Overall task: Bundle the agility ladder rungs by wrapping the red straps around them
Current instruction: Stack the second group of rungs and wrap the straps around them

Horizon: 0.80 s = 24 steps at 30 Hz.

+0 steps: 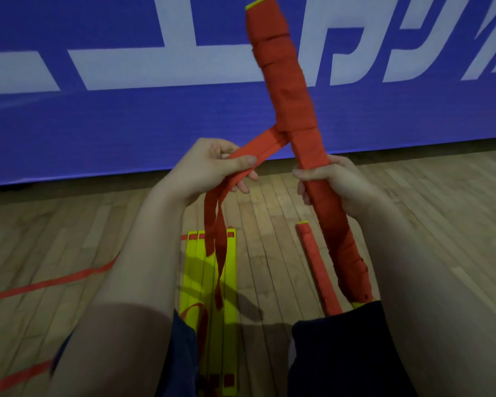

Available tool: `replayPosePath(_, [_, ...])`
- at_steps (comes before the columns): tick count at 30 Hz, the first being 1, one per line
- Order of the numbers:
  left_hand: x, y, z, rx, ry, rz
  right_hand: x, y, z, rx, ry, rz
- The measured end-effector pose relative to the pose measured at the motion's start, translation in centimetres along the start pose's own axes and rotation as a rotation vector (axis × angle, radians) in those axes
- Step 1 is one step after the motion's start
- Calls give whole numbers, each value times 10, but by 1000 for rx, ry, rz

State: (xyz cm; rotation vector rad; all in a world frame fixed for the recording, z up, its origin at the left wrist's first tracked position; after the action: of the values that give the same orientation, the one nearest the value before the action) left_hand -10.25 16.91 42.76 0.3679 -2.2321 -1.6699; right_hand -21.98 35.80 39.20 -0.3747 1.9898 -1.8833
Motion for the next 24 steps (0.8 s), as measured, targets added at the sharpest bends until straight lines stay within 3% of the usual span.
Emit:
replayPosePath(4, [2,0,0,64,-3,-9,3,3,-1,-74,64,33])
replayPosePath(12, [3,-1,-2,155,8,34,-1,-1,8,-11,-138,142])
replayPosePath(17, [5,-2,-2,176,52,30,-1,0,8,-50,-116,189])
replayPosePath(24, [3,2,5,116,83,96,1,2,5,-145,-100,112])
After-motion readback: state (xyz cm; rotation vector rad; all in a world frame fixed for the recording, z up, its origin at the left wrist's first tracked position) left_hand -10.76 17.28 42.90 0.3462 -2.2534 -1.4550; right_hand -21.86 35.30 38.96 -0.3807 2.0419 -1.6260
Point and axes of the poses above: each hand's wrist, its own x-axis towards the middle knuckle, its own z-axis out of the palm, y = z × x, the point moved 2 cm from there along x, towards the middle knuckle, and after that the axes turned 10 degrees about y, right-handed, at the moved point
